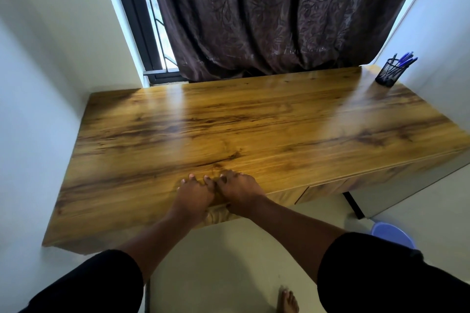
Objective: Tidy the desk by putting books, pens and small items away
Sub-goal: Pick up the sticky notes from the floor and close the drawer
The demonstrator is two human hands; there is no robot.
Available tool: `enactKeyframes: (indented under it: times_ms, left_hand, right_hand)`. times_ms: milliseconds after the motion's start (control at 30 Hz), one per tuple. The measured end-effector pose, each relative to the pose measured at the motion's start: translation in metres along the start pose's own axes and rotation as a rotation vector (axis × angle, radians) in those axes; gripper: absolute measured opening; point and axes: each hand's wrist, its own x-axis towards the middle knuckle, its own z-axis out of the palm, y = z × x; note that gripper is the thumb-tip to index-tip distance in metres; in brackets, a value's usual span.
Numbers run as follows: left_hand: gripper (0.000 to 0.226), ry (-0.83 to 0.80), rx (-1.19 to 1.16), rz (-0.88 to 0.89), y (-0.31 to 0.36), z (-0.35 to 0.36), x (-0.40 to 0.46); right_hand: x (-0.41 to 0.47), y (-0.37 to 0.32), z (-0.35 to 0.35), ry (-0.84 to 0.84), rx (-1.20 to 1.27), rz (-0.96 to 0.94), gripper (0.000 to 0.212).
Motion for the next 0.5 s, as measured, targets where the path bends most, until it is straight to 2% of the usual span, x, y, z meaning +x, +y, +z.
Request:
enactKeyframes:
  times_ms: [133,333,433,500]
  left_hand:
    - [0.094,0.019,0.009,-0.023,0.003,0.0,-0.001]
    - [0.101,0.002,-0.008,-0.021,0.004,-0.01,0.001]
    - [0.096,-0.063,-0.08,-0.039,0.007,-0.034,0.001]
    - [0.085,-0.119,-0.099,-0.044,0.009,-0.059,0.003]
  right_hand:
    - [0.005,0.003,0.009,-0.054,-0.043,-0.028,0.078]
    - [0.01,0.011,0.0,-0.098,-0.002,-0.1,0.052]
    - [0.011,0.027,-0.025,-0.088,-0.004,-0.227,0.035]
    - [0.014,0.039,-0.036,-0.068,0.039,-0.241,0.035]
